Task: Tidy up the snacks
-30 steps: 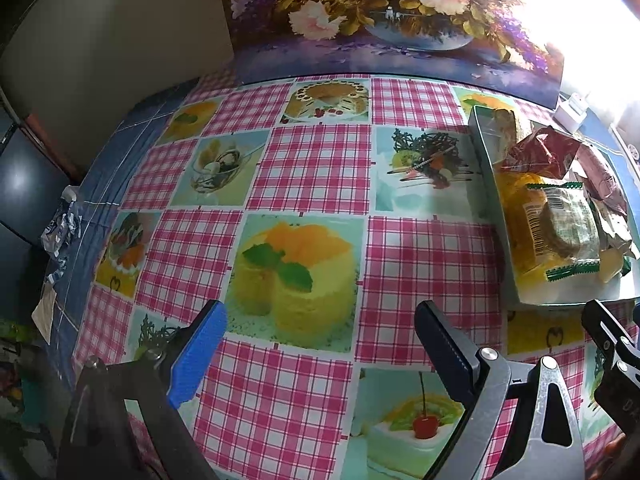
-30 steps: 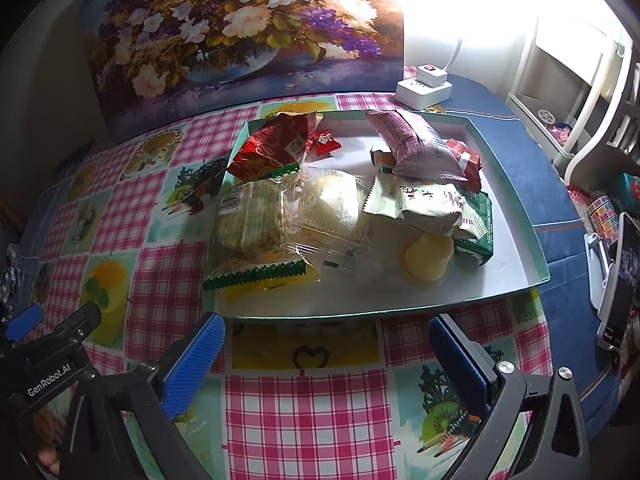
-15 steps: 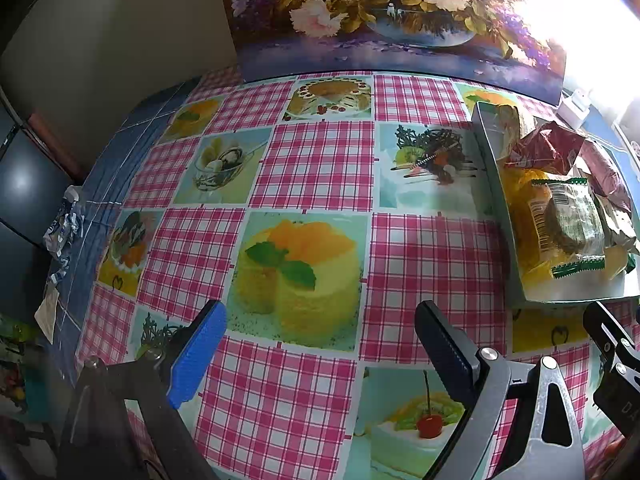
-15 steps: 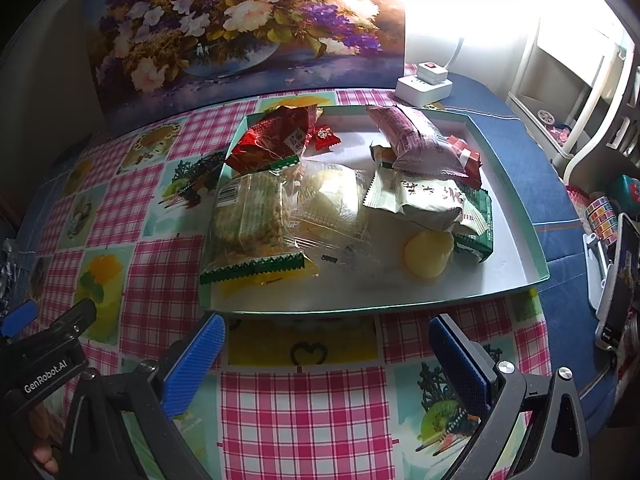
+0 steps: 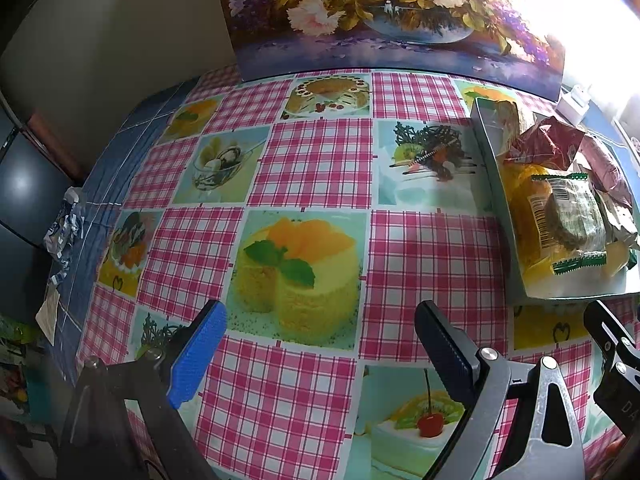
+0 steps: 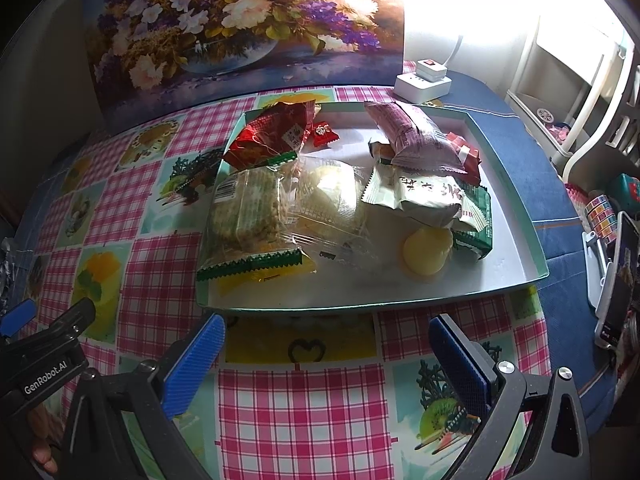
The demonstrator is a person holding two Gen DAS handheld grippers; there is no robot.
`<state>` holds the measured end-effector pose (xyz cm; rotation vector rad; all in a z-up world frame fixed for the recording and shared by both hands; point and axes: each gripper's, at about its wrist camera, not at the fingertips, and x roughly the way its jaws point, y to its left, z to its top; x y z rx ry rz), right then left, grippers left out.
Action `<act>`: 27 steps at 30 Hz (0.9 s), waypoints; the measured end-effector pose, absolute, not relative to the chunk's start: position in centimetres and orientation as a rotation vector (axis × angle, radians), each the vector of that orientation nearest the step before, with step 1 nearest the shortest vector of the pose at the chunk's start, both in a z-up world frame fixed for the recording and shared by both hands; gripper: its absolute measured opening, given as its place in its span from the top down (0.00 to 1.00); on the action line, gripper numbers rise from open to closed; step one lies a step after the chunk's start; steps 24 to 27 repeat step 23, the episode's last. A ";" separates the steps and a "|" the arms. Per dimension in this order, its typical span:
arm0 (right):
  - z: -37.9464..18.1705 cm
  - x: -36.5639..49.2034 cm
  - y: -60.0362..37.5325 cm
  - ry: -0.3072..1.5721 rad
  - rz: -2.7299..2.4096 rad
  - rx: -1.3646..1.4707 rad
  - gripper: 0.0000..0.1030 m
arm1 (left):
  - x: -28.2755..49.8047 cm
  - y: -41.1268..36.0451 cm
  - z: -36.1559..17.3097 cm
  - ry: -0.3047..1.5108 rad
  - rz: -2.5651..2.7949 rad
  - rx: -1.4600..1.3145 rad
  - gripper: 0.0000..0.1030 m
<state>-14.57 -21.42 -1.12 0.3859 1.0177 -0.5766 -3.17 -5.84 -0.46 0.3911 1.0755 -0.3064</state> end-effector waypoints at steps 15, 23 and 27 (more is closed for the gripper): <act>-1.3 -14.6 -21.5 1.023 -0.574 0.389 0.00 | -3.3 -5.8 -0.5 1.073 -0.310 0.394 0.08; -1.3 -14.6 -21.3 1.027 -0.578 0.395 0.00 | -3.3 -5.4 -0.3 1.063 -0.315 0.378 0.08; -1.3 -14.6 -21.3 1.027 -0.578 0.395 0.00 | -3.3 -5.4 -0.3 1.063 -0.315 0.378 0.08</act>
